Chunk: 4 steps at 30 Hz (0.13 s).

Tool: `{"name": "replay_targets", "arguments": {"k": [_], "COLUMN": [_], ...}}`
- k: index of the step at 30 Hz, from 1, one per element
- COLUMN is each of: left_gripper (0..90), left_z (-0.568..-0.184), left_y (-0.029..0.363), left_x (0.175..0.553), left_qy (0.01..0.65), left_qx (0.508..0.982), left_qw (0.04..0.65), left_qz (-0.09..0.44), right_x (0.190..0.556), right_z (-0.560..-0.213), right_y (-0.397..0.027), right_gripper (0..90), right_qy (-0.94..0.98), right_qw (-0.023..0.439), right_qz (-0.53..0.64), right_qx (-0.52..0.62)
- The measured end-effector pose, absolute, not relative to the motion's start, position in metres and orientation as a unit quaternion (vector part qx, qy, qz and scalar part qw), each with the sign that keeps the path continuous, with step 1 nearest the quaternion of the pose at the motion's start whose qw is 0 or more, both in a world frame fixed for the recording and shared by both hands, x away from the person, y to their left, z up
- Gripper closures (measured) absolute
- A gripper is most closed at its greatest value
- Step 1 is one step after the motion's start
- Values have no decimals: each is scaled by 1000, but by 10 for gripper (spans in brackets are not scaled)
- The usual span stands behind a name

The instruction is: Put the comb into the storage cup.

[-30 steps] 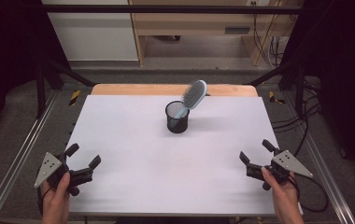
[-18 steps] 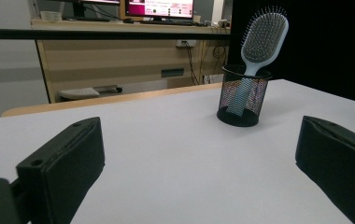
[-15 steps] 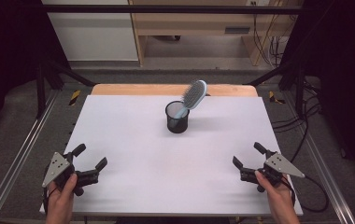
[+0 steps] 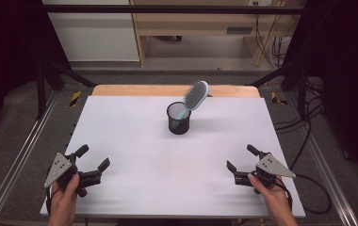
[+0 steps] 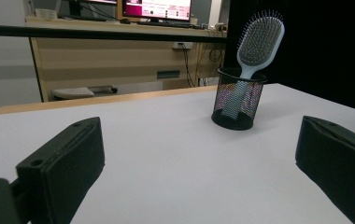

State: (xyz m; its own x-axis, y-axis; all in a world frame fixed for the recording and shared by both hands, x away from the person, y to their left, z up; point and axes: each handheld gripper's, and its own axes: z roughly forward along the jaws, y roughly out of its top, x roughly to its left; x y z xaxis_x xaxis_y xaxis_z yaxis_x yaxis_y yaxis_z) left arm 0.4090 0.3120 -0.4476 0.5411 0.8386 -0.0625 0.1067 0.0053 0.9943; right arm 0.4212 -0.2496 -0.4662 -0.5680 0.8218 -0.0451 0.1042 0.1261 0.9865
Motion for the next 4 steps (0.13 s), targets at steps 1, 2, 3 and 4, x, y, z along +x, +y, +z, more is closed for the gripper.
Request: {"name": "replay_targets", "arguments": {"k": [1,2,3,4], "left_gripper": [16,16,16,15], "left_z": [-447,-447,-447,-447], "left_y": [312,311,311,311], "left_x": [409,409,408,408], "left_qy": [370,370,370,370], "left_qx": [637,637,638,637], "left_qw": [604,602,601,602], "left_qz": [305,307,308,308], "right_x": [421,422,421,421], "right_z": [-467,-467,-467,-466], "right_y": [-249,-249,-250,-250], "right_gripper": [32,32,32,33], "right_qy": [682,682,681,680], "right_qw": [318,318,318,317], "right_qz": [565,564,565,566], "right_qx": [339,339,340,342]}}
